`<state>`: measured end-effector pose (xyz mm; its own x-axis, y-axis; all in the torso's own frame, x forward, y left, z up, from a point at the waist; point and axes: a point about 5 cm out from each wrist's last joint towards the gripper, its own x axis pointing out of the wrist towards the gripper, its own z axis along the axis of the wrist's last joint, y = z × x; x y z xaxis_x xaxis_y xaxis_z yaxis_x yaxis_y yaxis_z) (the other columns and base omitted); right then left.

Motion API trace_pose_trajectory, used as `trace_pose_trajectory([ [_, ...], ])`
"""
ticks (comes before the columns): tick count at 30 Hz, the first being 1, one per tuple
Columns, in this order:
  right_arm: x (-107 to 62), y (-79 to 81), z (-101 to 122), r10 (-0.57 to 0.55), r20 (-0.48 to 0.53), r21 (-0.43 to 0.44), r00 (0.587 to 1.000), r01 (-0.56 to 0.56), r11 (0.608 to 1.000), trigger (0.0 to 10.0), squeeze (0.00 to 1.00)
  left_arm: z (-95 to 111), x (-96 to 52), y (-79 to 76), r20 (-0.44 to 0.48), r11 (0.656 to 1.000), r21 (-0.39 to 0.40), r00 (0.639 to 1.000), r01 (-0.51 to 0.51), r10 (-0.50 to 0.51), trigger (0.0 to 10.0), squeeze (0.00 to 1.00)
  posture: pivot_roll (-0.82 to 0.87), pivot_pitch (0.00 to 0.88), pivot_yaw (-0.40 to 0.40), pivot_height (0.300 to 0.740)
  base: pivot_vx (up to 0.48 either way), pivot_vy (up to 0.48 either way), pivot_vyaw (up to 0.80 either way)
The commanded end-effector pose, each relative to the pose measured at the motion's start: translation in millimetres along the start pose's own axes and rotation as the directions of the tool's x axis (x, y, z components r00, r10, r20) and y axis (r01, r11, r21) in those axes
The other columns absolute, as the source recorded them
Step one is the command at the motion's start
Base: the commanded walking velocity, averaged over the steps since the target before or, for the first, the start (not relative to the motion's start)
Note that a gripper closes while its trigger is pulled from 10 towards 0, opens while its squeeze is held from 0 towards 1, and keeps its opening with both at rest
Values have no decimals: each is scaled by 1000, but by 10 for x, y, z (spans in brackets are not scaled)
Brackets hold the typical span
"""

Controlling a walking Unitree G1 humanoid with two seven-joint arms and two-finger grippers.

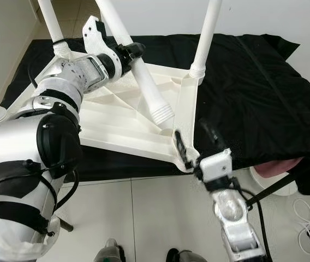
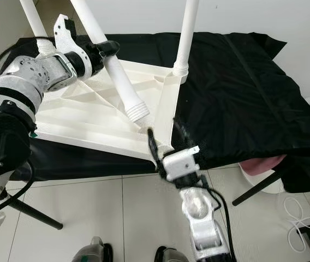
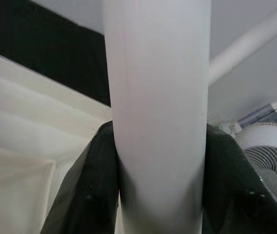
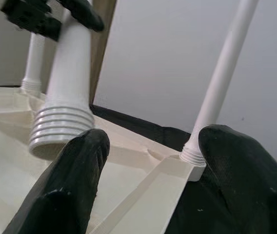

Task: Building children table

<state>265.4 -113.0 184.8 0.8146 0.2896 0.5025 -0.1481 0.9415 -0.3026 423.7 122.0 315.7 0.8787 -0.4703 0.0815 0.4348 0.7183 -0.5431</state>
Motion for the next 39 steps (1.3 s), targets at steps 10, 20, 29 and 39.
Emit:
trace_pose_trajectory([
  [10, 376, -96, 23, 83, -91, 150, 992, -69, 986, 10000, 0, 103, 18, -308, 144, 949, 263, 966, 172, -215, 10000, 0, 19, 51, -25, 740, 0, 0, 0],
  [20, 684, -116, 5, 196, -152, 165, 969, -171, 971, 10000, 0, -90, -36, -536, 191, 879, 445, 941, 170, -279, 10000, 0, 42, 21, -42, 740, 0, 0, 0],
  [29, 834, -88, -78, 232, -221, 235, 947, -179, 955, 10000, 0, -287, -107, -744, 198, 827, 531, 921, 186, -334, 10000, 0, 51, 2, -47, 740, 0, 0, 0],
  [39, 1014, -38, -109, 218, -242, 319, 945, -134, 938, 10000, 0, -557, -191, -954, 169, 805, 544, 910, 235, -380, 10000, 0, 53, 9, -43, 740, 0, 0, 0],
])
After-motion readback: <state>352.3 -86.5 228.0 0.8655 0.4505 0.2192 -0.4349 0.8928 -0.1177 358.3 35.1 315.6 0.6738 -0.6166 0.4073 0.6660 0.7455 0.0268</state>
